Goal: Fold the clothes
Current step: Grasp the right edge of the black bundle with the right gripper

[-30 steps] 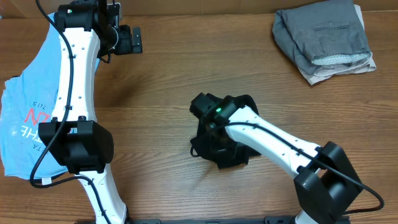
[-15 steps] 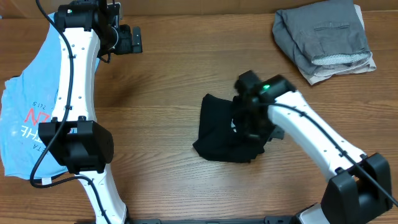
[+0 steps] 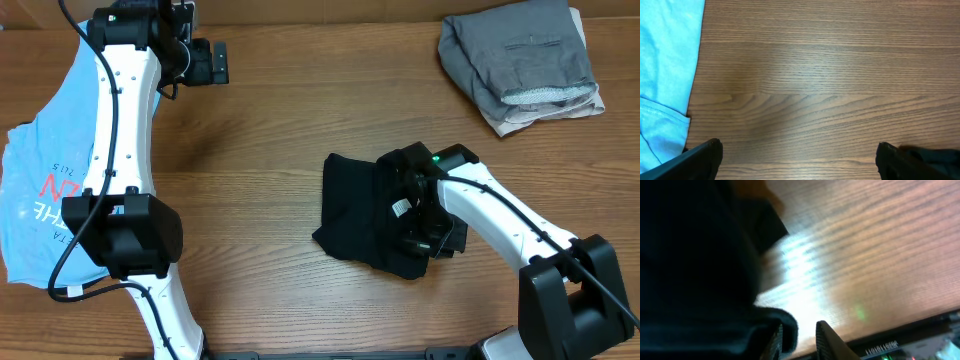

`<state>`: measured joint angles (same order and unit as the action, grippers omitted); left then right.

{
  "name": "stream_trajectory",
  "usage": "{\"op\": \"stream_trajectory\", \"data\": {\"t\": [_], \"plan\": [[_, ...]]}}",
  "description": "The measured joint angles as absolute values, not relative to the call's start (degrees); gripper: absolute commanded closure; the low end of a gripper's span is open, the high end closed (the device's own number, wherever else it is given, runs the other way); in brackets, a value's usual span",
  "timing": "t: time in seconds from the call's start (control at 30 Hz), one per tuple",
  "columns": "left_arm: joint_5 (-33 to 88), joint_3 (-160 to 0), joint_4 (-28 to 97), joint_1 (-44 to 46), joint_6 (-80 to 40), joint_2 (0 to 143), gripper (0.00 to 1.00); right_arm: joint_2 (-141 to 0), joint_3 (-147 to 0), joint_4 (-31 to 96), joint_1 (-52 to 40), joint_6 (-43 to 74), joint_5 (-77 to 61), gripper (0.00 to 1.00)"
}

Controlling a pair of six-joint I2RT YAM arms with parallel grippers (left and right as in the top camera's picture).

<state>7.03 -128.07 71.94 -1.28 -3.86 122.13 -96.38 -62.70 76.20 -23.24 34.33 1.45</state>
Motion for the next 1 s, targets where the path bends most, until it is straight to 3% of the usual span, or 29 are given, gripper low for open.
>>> {"op": "stream_trajectory", "data": {"t": [0.1, 0.17, 0.27, 0.37, 0.5, 0.6, 0.73, 0.9, 1.0], "plan": [[7.03, -128.07, 71.77, -1.28, -3.84, 122.13, 0.0, -96.38, -64.86, 76.05, -23.24, 33.95, 2.66, 0.55], [7.03, -128.07, 71.5, -1.28, -3.84, 122.13, 0.0, -96.2, -67.85, 74.83, -23.24, 32.42, 3.42, 0.35], [7.01, -128.05, 71.22, -1.28, -3.86, 122.13, 0.0, -95.72, -72.53, 72.01, -23.24, 28.75, 4.16, 0.21], [7.03, -128.05, 71.09, -1.28, -3.84, 122.13, 0.0, -95.0, -75.4, 66.76, -23.24, 25.02, 4.47, 0.16], [7.03, -127.98, 70.32, -1.28, -3.84, 122.13, 0.0, -94.78, -75.55, 60.05, -23.24, 21.34, 4.23, 0.18], [7.03, -127.96, 69.84, -1.28, -3.84, 122.13, 0.0, -95.81, -75.55, 56.84, -23.24, 19.22, 4.01, 0.26], [7.03, -127.96, 69.58, -1.28, -3.84, 122.13, 0.0, -100.42, -75.59, 54.33, -23.14, 17.34, 3.97, 0.45], [7.03, -127.96, 69.3, -1.28, -3.81, 122.13, 0.0, -104.75, -75.55, 53.17, -21.71, 16.67, 3.9, 0.81], [7.03, -127.96, 68.77, -1.28, -2.96, 122.13, 0.0, -104.75, -75.61, 52.58, -20.16, 16.6, 3.9, 0.96]]}}
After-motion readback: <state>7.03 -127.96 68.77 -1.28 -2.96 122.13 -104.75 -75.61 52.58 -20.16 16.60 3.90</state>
